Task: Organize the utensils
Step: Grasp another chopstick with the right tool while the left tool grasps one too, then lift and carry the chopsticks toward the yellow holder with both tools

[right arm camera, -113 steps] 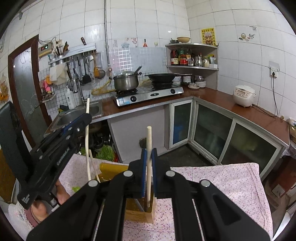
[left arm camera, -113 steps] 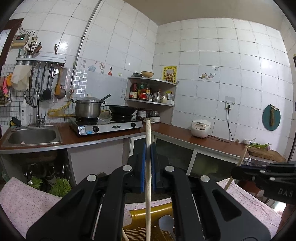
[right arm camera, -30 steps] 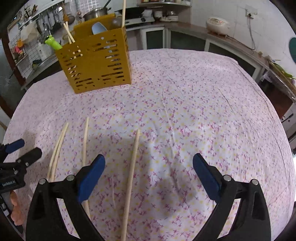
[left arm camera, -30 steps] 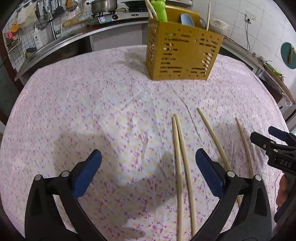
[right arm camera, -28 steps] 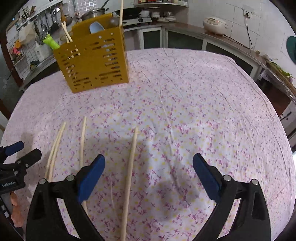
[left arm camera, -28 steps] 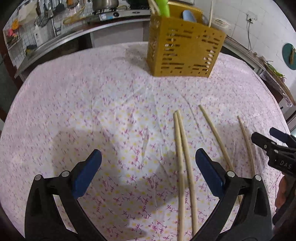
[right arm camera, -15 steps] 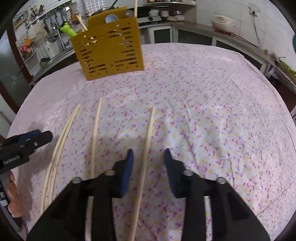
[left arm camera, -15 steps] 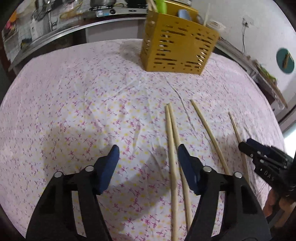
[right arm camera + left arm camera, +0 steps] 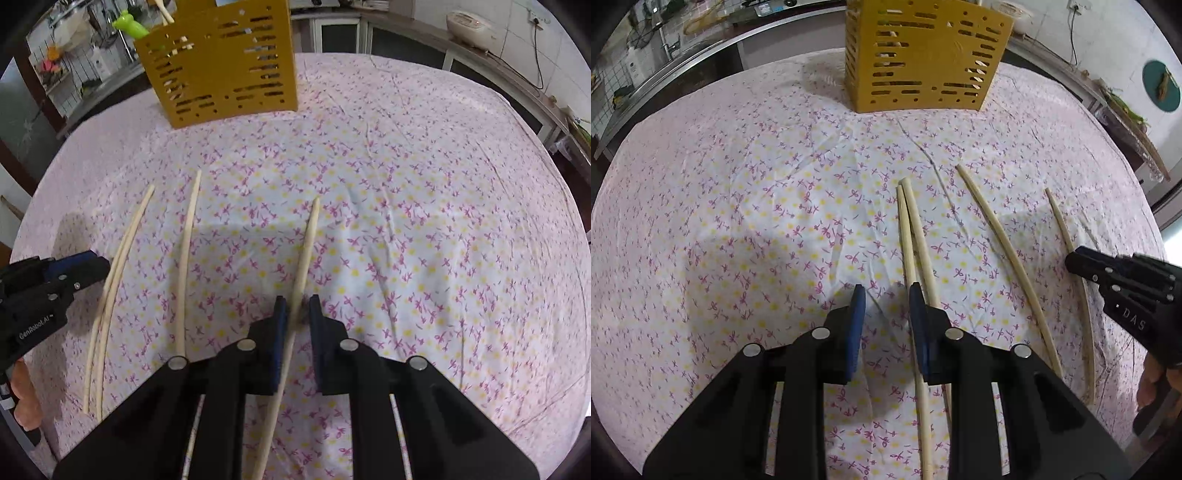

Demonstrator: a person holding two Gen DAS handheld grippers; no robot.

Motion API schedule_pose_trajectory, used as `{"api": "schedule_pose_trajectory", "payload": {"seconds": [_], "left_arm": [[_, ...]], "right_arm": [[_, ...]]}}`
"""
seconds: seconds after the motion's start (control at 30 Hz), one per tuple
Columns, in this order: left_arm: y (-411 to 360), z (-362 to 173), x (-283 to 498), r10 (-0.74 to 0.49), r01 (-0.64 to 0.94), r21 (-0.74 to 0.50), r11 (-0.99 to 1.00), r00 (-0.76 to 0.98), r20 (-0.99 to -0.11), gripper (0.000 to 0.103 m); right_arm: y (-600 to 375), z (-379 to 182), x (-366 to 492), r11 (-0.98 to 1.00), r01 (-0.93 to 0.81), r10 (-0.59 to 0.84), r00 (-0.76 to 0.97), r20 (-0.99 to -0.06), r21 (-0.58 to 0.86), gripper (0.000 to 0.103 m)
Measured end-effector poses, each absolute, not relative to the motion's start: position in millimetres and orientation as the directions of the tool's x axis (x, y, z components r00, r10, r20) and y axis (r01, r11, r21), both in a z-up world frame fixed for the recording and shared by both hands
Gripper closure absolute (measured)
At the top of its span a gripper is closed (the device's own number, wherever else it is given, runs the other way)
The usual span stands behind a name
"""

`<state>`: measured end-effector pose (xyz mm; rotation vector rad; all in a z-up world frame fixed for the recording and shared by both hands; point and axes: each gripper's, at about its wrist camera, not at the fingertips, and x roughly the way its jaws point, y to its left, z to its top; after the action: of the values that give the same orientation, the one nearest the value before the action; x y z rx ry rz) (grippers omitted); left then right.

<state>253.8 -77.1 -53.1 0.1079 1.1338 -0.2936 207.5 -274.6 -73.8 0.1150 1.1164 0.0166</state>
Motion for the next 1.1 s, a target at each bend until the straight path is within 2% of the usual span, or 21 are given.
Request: {"api": "schedule_pose_trajectory", "payload": {"seconds": [0.4,0.6,0.77,0.83,0.97,1.1], "left_arm": [[-89,-59,264,-0.164,0.317,-0.060,0.946,0.311,-0.936,0.078],[-105,-63,276,-0.103,0.341,0.006,0.940,0.301,-0.948,0.078],[-117,-63,288,-0.074,0.370,0.040,0.928,0.289,-0.954,0.083],[-119,-63,292,-0.068,0.378,0.048,0.925,0.290,-0.955,0.096],[-115,-59,298,-0.092,0.363,0.018,0.932,0.285,-0.954,0.098],[-100,-48,298,-0.113,0.330,-0.001,0.944,0.321,-0.940,0.098]], "right_arm": [[-287,-74,236,0.988,-0.010,0.149,0.319,-0.936,0.154,0.091],[-283,-72,258,0.988,-0.031,0.151,0.223,-0.963,0.148,0.091],[-279,-71,272,0.989,-0.045,0.147,0.179,-0.973,0.141,0.092],[-278,-70,272,0.989,-0.047,0.147,0.185,-0.972,0.141,0.093],[-279,-67,265,0.986,-0.049,0.169,0.222,-0.960,0.162,0.097],[-291,-59,253,0.980,-0.031,0.195,0.285,-0.939,0.194,0.097]]}}
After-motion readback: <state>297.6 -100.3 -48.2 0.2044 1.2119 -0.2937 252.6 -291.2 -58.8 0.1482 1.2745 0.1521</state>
